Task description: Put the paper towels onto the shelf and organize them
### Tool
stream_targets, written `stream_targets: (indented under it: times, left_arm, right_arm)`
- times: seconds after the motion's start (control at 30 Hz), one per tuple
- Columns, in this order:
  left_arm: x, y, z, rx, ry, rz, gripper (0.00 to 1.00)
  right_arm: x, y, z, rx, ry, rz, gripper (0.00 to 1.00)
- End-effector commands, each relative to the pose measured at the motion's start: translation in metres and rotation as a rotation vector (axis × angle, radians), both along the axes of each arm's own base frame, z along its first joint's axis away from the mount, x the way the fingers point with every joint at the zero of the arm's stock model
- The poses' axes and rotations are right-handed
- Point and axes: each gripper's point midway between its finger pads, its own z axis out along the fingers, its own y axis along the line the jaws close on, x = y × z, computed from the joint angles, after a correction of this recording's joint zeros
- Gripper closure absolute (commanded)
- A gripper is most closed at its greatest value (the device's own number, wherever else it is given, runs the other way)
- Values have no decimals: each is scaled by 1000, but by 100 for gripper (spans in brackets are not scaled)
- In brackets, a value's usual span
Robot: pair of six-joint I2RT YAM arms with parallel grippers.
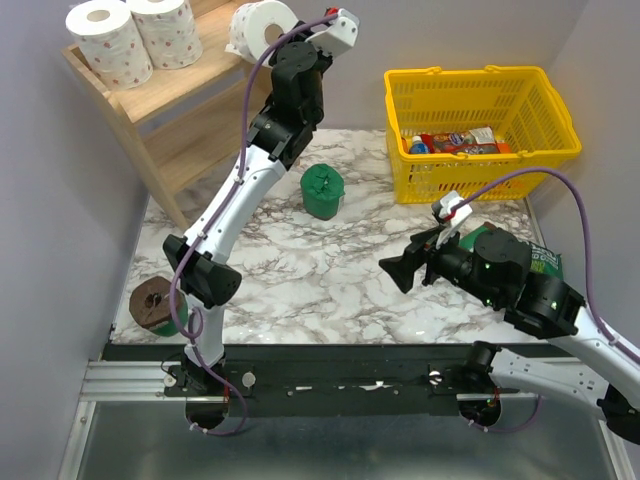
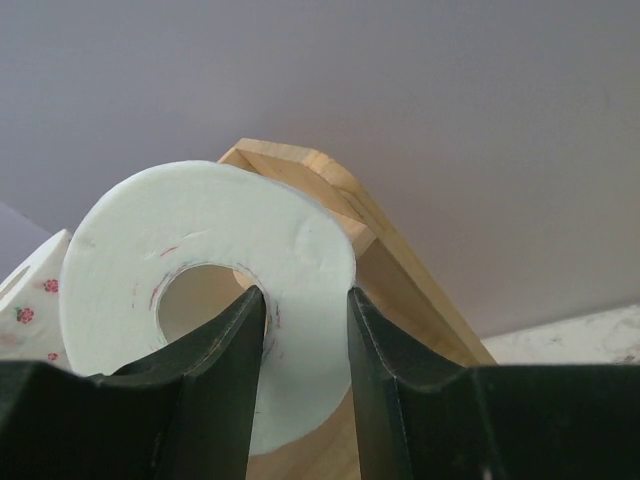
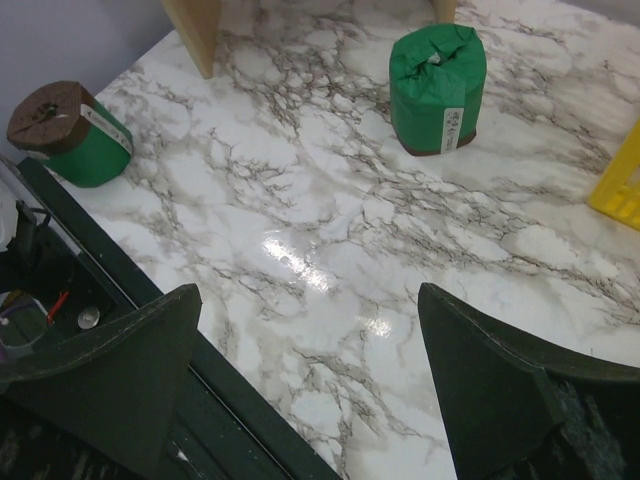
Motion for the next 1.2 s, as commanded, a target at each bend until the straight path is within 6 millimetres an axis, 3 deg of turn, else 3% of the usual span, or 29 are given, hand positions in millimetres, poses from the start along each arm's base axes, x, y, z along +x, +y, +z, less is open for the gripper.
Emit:
stream_targets:
  times: [0.0, 0.23, 0.4, 0.5, 0.53, 0.7, 0.87, 0.97, 1.0, 1.17]
  left_arm:
    - [0, 19, 38, -60, -116, 2, 55]
    - [17, 37, 41, -55, -141, 34, 53]
    - [25, 59, 50, -89, -187, 50, 51]
    - [32, 65, 52, -92, -202, 60, 41]
    - [37, 64, 46, -88, -195, 61, 39]
    - [36, 61, 57, -104, -238, 40, 32]
    - [20, 53, 78, -160, -301, -21, 28]
    - [17, 39, 73, -163, -288, -85, 30]
    - [22, 32, 59, -169, -260, -108, 32]
    - [41, 25, 29, -135, -196, -93, 36]
  right_arm:
    - [0, 2, 9, -8, -17, 16, 2]
    - [1, -7, -8, -74, -8, -6, 2]
    - [3, -6, -6, -87, -10, -5, 2]
    - [4, -3, -1, -90, -18, 2, 2]
    - [5, -2, -1, -95, -18, 3, 2]
    - [7, 0, 2, -99, -20, 4, 2]
    - [8, -3, 0, -113, -6, -12, 2]
    - [9, -2, -1, -111, -3, -20, 2]
    - [10, -1, -2, -114, 0, -22, 2]
    - [10, 11, -5, -115, 27, 11, 4]
